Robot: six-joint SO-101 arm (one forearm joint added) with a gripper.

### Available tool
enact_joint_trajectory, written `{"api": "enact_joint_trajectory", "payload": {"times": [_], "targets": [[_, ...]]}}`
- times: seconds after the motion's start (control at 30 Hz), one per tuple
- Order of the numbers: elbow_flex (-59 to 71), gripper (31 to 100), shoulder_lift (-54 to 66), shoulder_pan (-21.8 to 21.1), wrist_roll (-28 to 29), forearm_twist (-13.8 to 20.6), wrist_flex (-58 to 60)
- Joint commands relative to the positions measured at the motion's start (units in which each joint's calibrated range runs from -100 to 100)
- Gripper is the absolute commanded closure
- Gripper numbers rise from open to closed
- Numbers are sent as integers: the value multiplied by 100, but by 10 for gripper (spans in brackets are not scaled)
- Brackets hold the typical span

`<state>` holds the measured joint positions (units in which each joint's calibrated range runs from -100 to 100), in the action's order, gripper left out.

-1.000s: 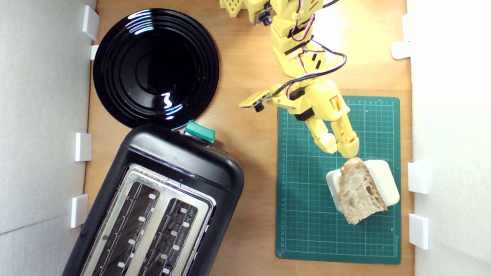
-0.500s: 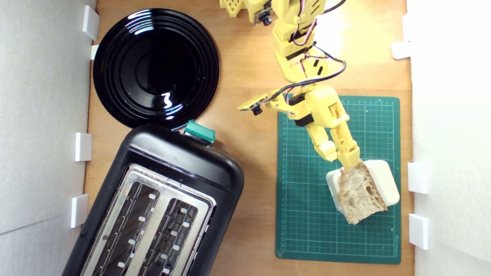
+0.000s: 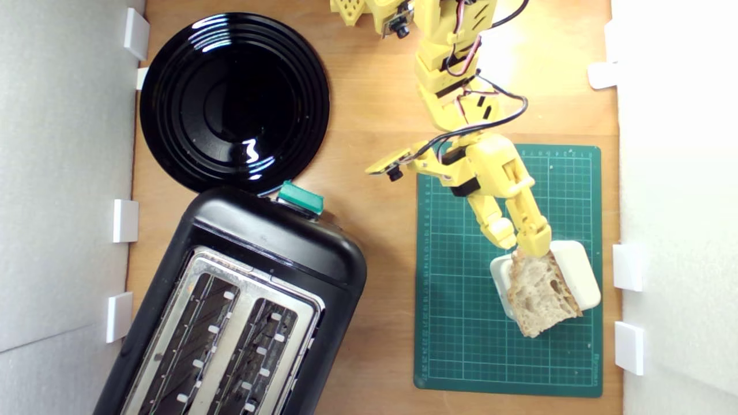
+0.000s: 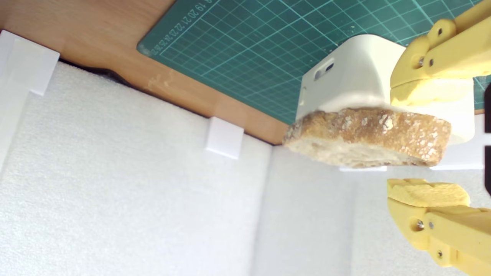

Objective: Pick bread and place in toaster

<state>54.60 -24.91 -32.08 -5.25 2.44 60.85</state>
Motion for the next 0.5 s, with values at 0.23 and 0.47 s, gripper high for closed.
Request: {"api": "enact_joint_trajectory", "payload": {"times": [0.23, 0.47], "targets": [[-589, 527, -272, -257, -168, -72, 127], [-598, 528, -296, -265, -199, -72, 127]]}}
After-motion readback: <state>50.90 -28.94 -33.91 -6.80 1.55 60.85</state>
